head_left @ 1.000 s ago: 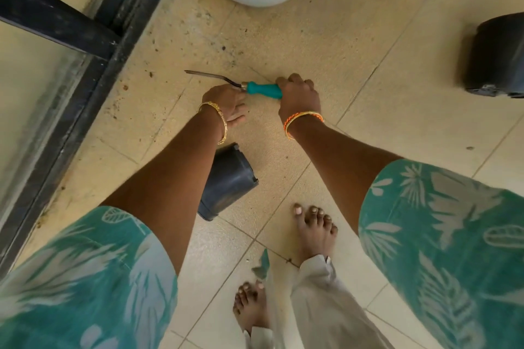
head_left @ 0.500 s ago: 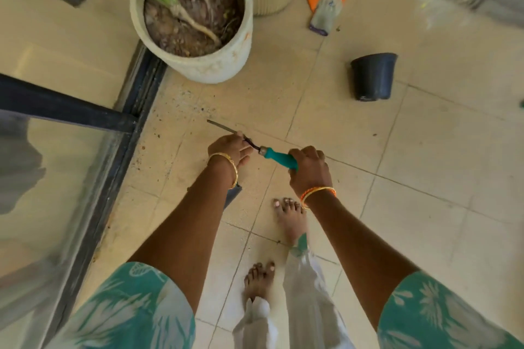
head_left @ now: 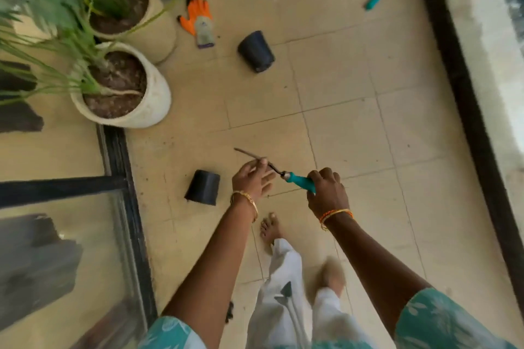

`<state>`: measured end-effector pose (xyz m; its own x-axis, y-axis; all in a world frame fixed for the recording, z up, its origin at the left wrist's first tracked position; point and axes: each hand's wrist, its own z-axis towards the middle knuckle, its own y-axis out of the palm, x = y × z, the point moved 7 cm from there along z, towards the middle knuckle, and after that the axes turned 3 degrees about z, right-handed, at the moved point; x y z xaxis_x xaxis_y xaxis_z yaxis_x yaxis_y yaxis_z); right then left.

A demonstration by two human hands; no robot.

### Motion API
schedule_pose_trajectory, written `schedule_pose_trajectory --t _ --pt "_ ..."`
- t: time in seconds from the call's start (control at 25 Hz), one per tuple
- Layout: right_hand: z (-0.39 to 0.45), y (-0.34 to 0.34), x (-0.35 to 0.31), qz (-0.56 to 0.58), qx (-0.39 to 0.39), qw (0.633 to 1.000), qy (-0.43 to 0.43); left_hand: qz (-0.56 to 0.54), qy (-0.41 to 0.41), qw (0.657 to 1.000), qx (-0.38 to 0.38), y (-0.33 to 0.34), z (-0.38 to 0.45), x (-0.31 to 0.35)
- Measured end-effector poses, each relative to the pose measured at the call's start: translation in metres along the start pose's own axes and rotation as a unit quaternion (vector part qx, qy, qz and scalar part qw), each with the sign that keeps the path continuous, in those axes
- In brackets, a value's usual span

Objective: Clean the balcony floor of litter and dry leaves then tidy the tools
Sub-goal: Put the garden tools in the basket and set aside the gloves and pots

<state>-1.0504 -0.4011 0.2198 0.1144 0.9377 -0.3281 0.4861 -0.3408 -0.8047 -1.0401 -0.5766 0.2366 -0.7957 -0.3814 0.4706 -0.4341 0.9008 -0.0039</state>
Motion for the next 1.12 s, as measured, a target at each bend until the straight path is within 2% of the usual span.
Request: schedule_pose_trajectory --t 0.2,0.36,0.48,0.72,0.96,1.12 --pt "-0.112 -0.011 0.115 0.074 0.075 0.985 0.136 0.125 -0.004 0.989 -0.083 0.071 -0.064 -0.066" --pt "-0.216 -0.001 0.189 0.159 0.141 0.947 0.24 0.21 0.028 0.966 -0.146 0.121 -0.109 -0.125" --pt "-0.317 0.022 0.246 0.206 0.193 0.911 0.302 0.278 0.048 0.937 -0.207 0.155 -0.165 -0.207" --pt "-0.538 0.105 0.329 0.307 0.289 0.801 0.425 0.402 0.026 0.879 -0.253 0.17 -0.279 -0.401" --pt "-0.718 0.192 0.369 0.36 0.366 0.653 0.557 0.514 0.009 0.801 -0.306 0.181 -0.368 -0.569" --pt "-0.777 0.225 0.387 0.334 0.39 0.609 0.605 0.569 0.017 0.75 -0.336 0.197 -0.407 -0.65"
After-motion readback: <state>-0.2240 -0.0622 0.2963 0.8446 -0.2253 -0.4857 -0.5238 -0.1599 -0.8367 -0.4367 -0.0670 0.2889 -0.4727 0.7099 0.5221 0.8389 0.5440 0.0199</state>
